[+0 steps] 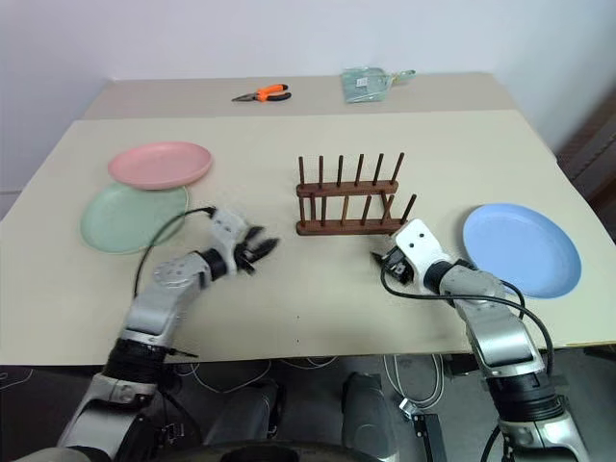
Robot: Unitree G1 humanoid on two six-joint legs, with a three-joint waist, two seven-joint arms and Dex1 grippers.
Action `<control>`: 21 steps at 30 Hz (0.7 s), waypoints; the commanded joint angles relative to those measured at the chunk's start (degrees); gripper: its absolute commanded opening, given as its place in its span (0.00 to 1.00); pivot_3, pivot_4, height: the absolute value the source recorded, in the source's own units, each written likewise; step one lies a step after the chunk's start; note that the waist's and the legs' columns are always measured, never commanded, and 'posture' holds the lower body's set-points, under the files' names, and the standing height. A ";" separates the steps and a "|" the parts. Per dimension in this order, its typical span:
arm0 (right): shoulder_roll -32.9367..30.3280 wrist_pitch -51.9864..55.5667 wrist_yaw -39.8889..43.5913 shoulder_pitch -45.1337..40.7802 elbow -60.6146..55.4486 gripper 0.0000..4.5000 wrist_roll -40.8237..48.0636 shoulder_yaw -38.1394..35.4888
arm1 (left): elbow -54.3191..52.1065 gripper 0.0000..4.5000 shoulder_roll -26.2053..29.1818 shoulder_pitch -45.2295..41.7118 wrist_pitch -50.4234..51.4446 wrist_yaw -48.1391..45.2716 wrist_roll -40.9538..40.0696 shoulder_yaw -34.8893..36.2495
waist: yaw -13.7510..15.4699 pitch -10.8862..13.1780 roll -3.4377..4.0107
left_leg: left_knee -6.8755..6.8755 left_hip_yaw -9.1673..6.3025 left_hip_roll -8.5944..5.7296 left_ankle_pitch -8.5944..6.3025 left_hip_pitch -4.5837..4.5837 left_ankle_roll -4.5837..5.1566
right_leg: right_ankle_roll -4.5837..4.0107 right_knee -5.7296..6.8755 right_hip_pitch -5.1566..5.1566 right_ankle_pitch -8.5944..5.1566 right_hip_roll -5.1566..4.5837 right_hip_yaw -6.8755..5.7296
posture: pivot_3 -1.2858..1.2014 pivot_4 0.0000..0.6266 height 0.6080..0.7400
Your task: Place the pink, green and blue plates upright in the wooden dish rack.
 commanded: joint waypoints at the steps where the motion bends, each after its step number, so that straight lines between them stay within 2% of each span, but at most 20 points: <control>1: 0.43 -0.21 1.24 -0.83 -2.84 0.86 0.22 2.13 | -1.21 0.85 -3.20 -10.16 1.80 17.76 -3.91 13.70 | 0.48 0.02 -0.15 | 0.05 -0.08 -0.02 0.01 -0.03 -0.02 | 0.00 -0.02 0.03 0.00 0.00 -0.08 | 0.52 0.24 1.00; 4: 1.15 -0.74 1.19 -2.11 -1.73 0.86 -0.51 3.60 | -1.88 0.85 -7.09 -14.98 3.52 30.65 -5.74 21.78 | 1.05 -0.05 -0.10 | 0.04 -0.04 -0.07 0.01 -0.01 -0.03 | 0.12 -0.16 0.11 0.05 -0.04 -0.07 | 0.52 0.24 1.00; 8: 1.52 -1.34 1.39 -3.31 -0.69 0.86 -0.70 4.51 | -5.56 0.85 -9.68 -15.70 4.04 36.14 -8.40 25.14 | 1.20 -0.01 -0.16 | 0.00 0.08 -0.14 -0.01 -0.02 -0.04 | 0.04 -0.23 0.09 0.11 -0.08 0.03 | 0.52 0.24 1.00; 11: 1.57 -2.17 1.75 -3.80 0.15 0.86 -1.19 5.32 | -6.08 0.85 -11.42 -17.00 6.78 42.19 -13.06 30.37 | 1.26 0.05 -0.28 | 0.00 0.03 -0.13 0.00 -0.06 -0.05 | 0.01 -0.21 0.07 0.12 -0.06 -0.01 | 0.52 0.24 1.00; 15: 1.89 -2.70 1.63 -4.03 0.48 0.86 -1.56 5.84 | -2.39 0.85 -9.97 -19.23 9.61 45.89 -20.22 36.62 | 1.20 0.06 -0.29 | 0.00 0.03 -0.13 0.00 -0.04 -0.05 | 0.14 -0.20 0.08 0.05 -0.05 -0.02 | 0.52 0.24 1.00; 19: 2.37 -3.10 1.21 -3.82 0.17 0.86 -2.00 6.00 | 7.69 0.85 -6.91 -22.86 12.58 46.15 -26.98 41.16 | 1.26 0.06 -0.29 | 0.00 0.04 -0.13 0.00 -0.02 -0.05 | 0.14 -0.18 0.08 0.04 -0.04 -0.02 | 0.52 0.24 1.00; 21: 2.41 -3.73 0.67 -3.56 0.08 0.86 -2.65 5.87 | 14.21 0.73 -5.28 -25.15 11.51 46.69 -29.02 43.43 | 1.27 0.06 -0.30 | 0.02 0.04 -0.15 0.00 -0.03 -0.05 | 0.12 -0.18 0.09 0.06 -0.04 -0.03 | 0.52 0.24 1.00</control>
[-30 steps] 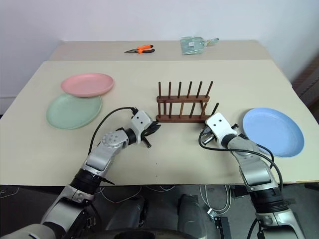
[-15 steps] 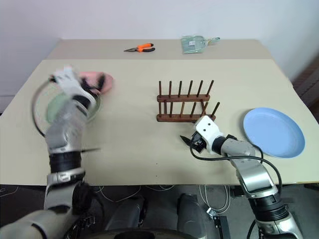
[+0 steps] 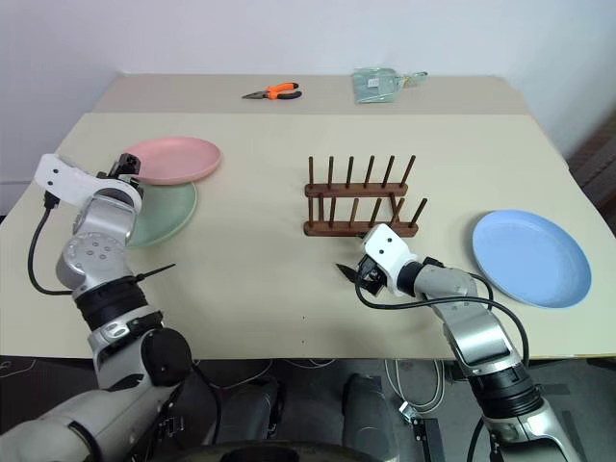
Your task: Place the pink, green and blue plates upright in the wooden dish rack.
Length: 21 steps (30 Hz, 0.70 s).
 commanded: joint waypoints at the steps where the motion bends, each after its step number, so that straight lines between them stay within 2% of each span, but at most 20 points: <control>1: 0.40 -1.96 -1.08 -0.28 -1.46 0.86 -0.85 -0.83 | 9.38 0.66 2.59 -4.61 -1.20 0.59 -5.12 3.56 | 0.00 0.00 -0.01 | 0.00 0.00 -0.01 0.00 0.00 0.00 | -0.01 0.00 0.00 0.00 -0.01 0.00 | 0.52 0.24 1.00; 5: 0.07 -0.19 -0.60 0.14 -3.14 0.86 1.88 -3.53 | 14.42 0.20 4.06 -6.96 -2.71 -0.02 -6.89 3.57 | -0.07 0.01 -0.03 | -0.01 0.00 -0.01 0.00 0.00 0.00 | -0.07 0.00 -0.01 0.04 0.00 0.00 | 0.52 0.24 1.00; 7: -1.18 2.33 1.12 0.64 -5.80 0.98 4.78 -5.61 | 12.94 0.00 4.60 -6.88 -2.66 -3.84 -6.18 -0.28 | -0.09 0.02 -0.04 | -0.02 0.00 -0.01 0.00 -0.01 -0.01 | -0.12 0.00 -0.02 0.08 0.00 0.01 | 0.52 0.24 1.00; 10: -3.98 4.56 3.64 0.21 -10.97 1.00 7.68 -8.17 | 5.90 0.00 4.72 -5.37 -0.84 -11.76 -3.89 -10.03 | 0.02 0.11 -0.09 | -0.02 0.01 -0.01 0.01 -0.05 -0.02 | -0.12 -0.01 -0.03 0.08 0.00 0.01 | 0.52 0.24 1.00; 12: -4.59 6.16 4.11 -2.52 -14.92 1.00 10.01 -9.17 | -0.52 0.00 3.65 -4.20 0.77 -15.91 -4.07 -16.29 | -0.06 0.13 -0.15 | -0.01 0.01 -0.01 0.01 -0.05 -0.02 | -0.12 -0.03 0.00 0.08 -0.01 0.01 | 0.52 0.24 1.00; 14: -4.33 4.68 3.30 -7.44 -16.71 1.00 8.48 -7.75 | -6.87 0.00 2.33 -3.26 3.40 -17.85 -3.64 -23.01 | -0.08 0.13 -0.14 | -0.02 0.02 0.00 0.01 -0.04 -0.02 | -0.12 -0.03 0.00 0.08 -0.01 0.01 | 0.52 0.24 1.00; 16: -3.90 2.42 1.20 -12.63 -15.60 1.00 4.02 -4.96 | -11.42 0.00 0.87 -2.68 5.69 -18.17 -3.20 -27.83 | -0.20 0.13 -0.12 | -0.03 0.03 0.01 0.00 -0.02 -0.03 | -0.12 -0.03 0.01 0.08 0.00 0.02 | 0.52 0.24 1.00; 21: -6.39 -10.08 -4.09 -22.91 -5.00 1.00 -15.77 5.13 | -18.26 0.00 -2.82 -3.02 10.77 -16.72 -4.11 -33.69 | -0.45 0.13 -0.12 | -0.08 0.06 0.02 0.01 -0.02 -0.03 | -0.13 -0.03 -0.06 0.08 0.00 0.03 | 0.52 0.24 1.00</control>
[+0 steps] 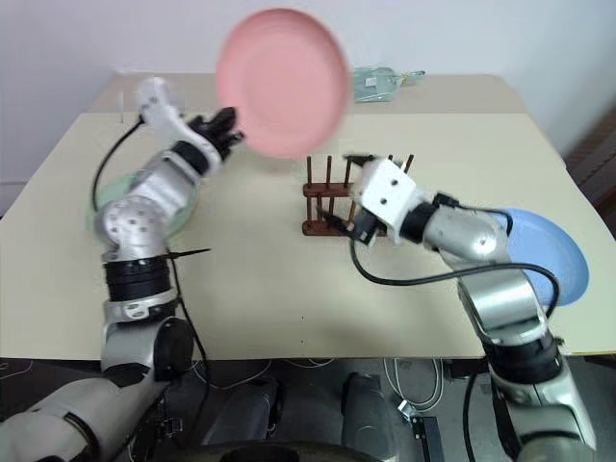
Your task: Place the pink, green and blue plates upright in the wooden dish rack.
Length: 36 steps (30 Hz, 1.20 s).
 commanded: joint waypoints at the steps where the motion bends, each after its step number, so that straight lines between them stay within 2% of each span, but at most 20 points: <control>1: -2.64 -8.96 -3.12 -3.93 7.20 1.00 -12.92 5.49 | -5.81 0.00 -0.63 -0.60 2.65 1.04 -0.90 -1.80 | -0.10 0.01 0.01 | 0.00 0.01 0.00 0.00 0.00 -0.01 | 0.00 0.01 -0.02 0.00 0.00 0.01 | 0.52 0.24 1.00; 3: -3.16 -12.17 -3.87 -4.77 10.53 1.00 -16.28 6.85 | -6.88 0.00 -1.88 -1.03 4.37 2.18 -2.10 -1.46 | -0.01 0.01 0.00 | 0.00 0.02 -0.01 0.01 -0.01 -0.02 | -0.01 0.01 -0.02 0.00 0.00 0.03 | 0.52 0.24 1.00; 6: -3.38 -15.41 -4.51 -5.00 13.77 0.80 -19.35 7.17 | -9.03 0.00 -2.71 -1.05 6.96 2.93 -3.63 -1.33 | 0.13 0.01 0.00 | 0.01 0.02 -0.01 0.02 -0.03 -0.02 | -0.02 0.00 -0.02 0.01 0.00 0.04 | 0.52 0.24 1.00; 12: -3.26 -18.02 -5.37 -4.25 15.52 0.12 -23.94 6.48 | -10.38 0.00 -3.97 0.07 9.60 3.54 -6.35 0.31 | 0.17 0.02 -0.01 | 0.01 0.02 -0.01 0.02 -0.02 -0.02 | -0.01 -0.01 -0.01 0.01 0.00 0.05 | 0.52 0.24 1.00; 13: -3.25 -18.39 -5.70 -4.11 15.57 0.00 -24.68 6.34 | -10.51 0.07 -4.36 0.18 9.62 3.32 -7.21 0.87 | 0.16 0.02 -0.01 | 0.01 0.03 -0.01 0.02 -0.02 -0.02 | -0.02 -0.01 -0.01 0.01 0.00 0.06 | 0.52 0.24 1.00; 15: -3.26 -19.15 -6.49 -3.71 15.47 0.00 -26.15 5.81 | -10.84 0.22 -5.83 0.03 9.18 3.25 -10.42 3.06 | 0.25 0.02 -0.01 | 0.01 0.02 -0.01 0.02 -0.02 -0.03 | -0.02 -0.01 -0.01 0.00 0.00 0.05 | 0.52 0.24 1.00; 18: -3.54 -19.81 -6.77 -2.95 14.86 0.00 -26.45 4.43 | -10.32 0.56 -8.38 -1.61 5.44 5.02 -15.69 8.13 | 0.40 0.07 -0.09 | 0.04 0.02 -0.03 0.03 -0.05 -0.03 | -0.02 -0.04 0.01 0.01 -0.01 0.05 | 0.52 0.24 1.00; 20: -4.28 -20.37 -6.50 -2.15 14.17 0.00 -25.39 2.60 | -9.77 0.80 -7.92 -2.84 1.08 4.55 -16.49 10.78 | 0.40 0.10 -0.15 | 0.04 0.02 -0.02 0.03 -0.05 -0.03 | -0.02 -0.05 0.01 0.01 -0.01 0.05 | 0.52 0.24 1.00; 21: -4.54 -20.63 -6.10 -1.48 13.78 0.00 -23.32 0.61 | -9.32 0.90 -5.84 -2.70 -0.56 3.05 -14.52 10.62 | 0.38 0.11 -0.14 | 0.03 0.01 -0.02 0.03 -0.05 -0.04 | -0.02 -0.05 0.01 0.01 -0.01 0.04 | 0.52 0.24 1.00; 23: -3.02 -18.04 -4.47 -0.38 12.35 0.00 -15.56 -4.96 | -8.57 0.90 -0.35 -0.69 -2.66 -1.07 -8.98 7.64 | 0.16 0.11 -0.11 | 0.00 0.06 -0.01 0.03 -0.01 -0.04 | -0.03 -0.05 0.01 0.01 0.00 0.08 | 0.52 0.24 1.00; 24: 0.41 -10.52 -2.91 -0.37 9.65 0.00 -5.24 -10.40 | -8.50 0.90 3.87 2.22 -4.04 -5.33 -4.98 4.03 | 0.01 0.11 -0.09 | -0.02 0.09 -0.01 0.03 0.02 -0.04 | -0.03 -0.04 0.01 0.01 0.00 0.11 | 0.52 0.24 1.00; 26: 5.21 1.32 -1.44 -0.74 5.48 0.00 9.17 -17.64 | -8.36 0.90 9.05 6.33 -6.37 -11.26 -0.47 -0.95 | -0.44 0.12 -0.01 | -0.10 0.13 0.05 0.03 0.08 -0.04 | -0.08 -0.03 0.01 0.03 0.07 0.18 | 0.52 0.24 1.00; 29: 9.59 19.40 -2.75 -1.73 1.09 0.00 37.20 -30.70 | -10.57 0.90 17.73 16.53 -9.92 -26.79 3.69 -10.36 | -0.33 0.13 0.00 | -0.08 0.05 0.06 0.02 0.03 -0.01 | -0.14 -0.06 0.01 0.05 0.09 0.18 | 0.52 0.24 1.00; 30: 10.02 23.54 -3.86 -1.80 0.90 0.00 43.79 -33.93 | -11.99 0.90 20.84 20.12 -11.46 -32.49 4.81 -13.46 | -0.30 0.16 0.06 | -0.09 0.05 0.06 0.02 0.03 0.00 | -0.18 -0.07 0.02 0.04 0.08 0.18 | 0.52 0.24 1.00; 33: 9.20 30.03 -6.88 -0.78 1.10 0.00 52.50 -37.24 | -14.44 0.90 25.62 26.38 -13.83 -41.99 5.48 -17.64 | -0.11 0.23 0.14 | -0.11 0.06 0.09 -0.05 -0.03 0.09 | -0.43 -0.15 -0.02 -0.05 0.03 0.17 | 0.52 0.24 1.00; 36: 8.36 32.09 -8.99 0.55 1.52 0.00 55.50 -37.84 | -15.78 0.90 27.07 29.34 -14.08 -46.00 5.51 -19.19 | 0.16 0.29 0.25 | -0.11 0.07 0.13 -0.05 -0.04 0.10 | -0.48 -0.17 -0.04 -0.04 0.03 0.15 | 0.52 0.24 1.00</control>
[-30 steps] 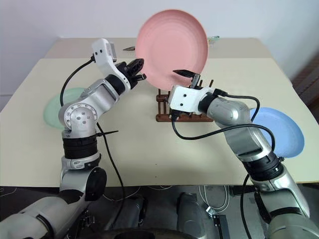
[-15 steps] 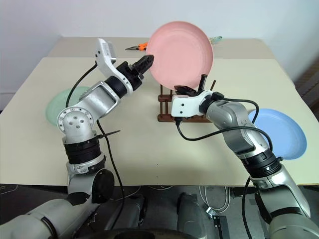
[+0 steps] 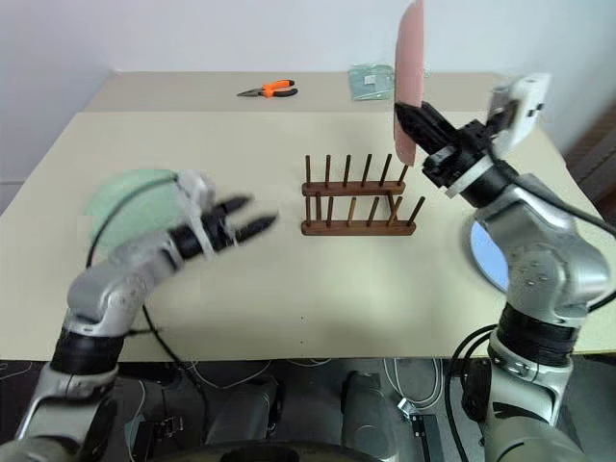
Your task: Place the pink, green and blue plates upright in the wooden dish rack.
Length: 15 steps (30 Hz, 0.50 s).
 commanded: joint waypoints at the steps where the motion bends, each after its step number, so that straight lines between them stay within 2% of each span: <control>1: -0.99 1.86 -2.20 0.42 -0.82 0.00 4.63 -1.55 | -4.25 0.90 0.84 0.76 -1.98 -4.63 -0.05 -0.50 | 0.08 0.03 0.13 | 0.00 0.01 0.01 0.00 0.00 0.00 | 0.00 0.00 0.00 0.00 0.00 0.00 | 0.52 0.24 1.00; 12: -1.94 1.04 -3.78 2.88 6.02 0.00 5.30 -1.21 | -7.24 0.90 -1.00 3.25 -0.49 -6.95 -0.32 -0.93 | 0.07 0.01 0.25 | 0.01 0.10 0.00 0.00 0.02 0.03 | 0.04 0.00 0.00 0.01 -0.02 0.00 | 0.52 0.24 1.00; 15: -2.43 -0.04 -3.58 3.08 6.42 0.23 4.42 -0.90 | -6.76 0.91 -1.06 3.30 -1.01 -6.94 0.67 -1.05 | 0.07 0.01 0.25 | 0.01 0.11 0.00 0.00 0.02 0.03 | 0.05 0.00 0.01 0.01 -0.02 0.00 | 0.52 0.24 1.00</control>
